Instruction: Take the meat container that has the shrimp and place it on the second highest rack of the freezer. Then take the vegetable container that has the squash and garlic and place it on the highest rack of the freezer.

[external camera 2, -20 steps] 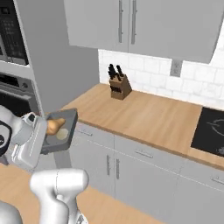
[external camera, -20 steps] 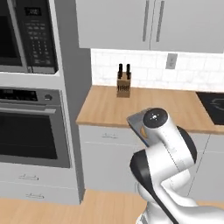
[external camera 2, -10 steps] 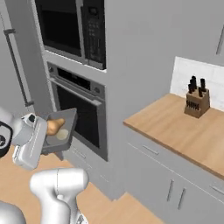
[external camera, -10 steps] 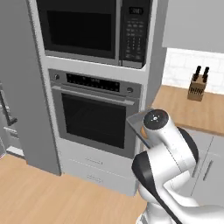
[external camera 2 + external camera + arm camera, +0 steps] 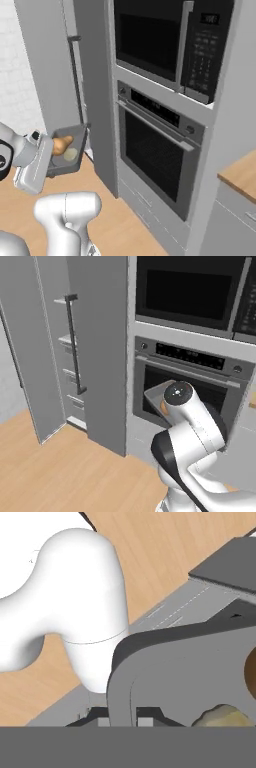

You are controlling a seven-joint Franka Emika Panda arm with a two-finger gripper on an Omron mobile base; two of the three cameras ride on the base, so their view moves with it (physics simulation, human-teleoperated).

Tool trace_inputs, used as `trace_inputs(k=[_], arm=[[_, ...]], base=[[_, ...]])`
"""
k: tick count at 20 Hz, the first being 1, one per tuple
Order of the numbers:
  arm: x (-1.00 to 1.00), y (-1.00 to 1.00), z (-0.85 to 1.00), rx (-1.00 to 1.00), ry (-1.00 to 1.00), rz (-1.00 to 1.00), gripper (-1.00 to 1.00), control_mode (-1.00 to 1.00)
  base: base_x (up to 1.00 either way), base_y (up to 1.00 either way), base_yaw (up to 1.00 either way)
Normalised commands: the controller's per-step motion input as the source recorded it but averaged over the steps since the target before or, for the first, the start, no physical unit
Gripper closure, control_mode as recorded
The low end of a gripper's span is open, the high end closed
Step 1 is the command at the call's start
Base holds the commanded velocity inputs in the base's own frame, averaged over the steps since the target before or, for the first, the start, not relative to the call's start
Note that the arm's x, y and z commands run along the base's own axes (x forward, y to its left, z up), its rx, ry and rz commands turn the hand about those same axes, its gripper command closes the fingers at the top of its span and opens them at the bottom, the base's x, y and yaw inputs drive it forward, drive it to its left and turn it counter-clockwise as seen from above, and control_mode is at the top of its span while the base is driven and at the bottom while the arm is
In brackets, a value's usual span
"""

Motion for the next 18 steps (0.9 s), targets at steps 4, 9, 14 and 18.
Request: trace_inputs(k=[4,9,14,18], arm=[[0.00,0.00,0.00,0.00,0.00,0.00,1.00,1.00],[0.00,0.00,0.00,0.00,0.00,0.00,1.00,1.00],[0.00,0.00,0.00,0.00,0.00,0.00,1.00,1.00],[0.00,0.00,0.00,0.00,0.00,0.00,1.00,1.00]], base=[[0.90,0.83,0.19],[0.97,0.69,0.15],[0.91,0.46,0.02],[0.67,0.26,0.00]])
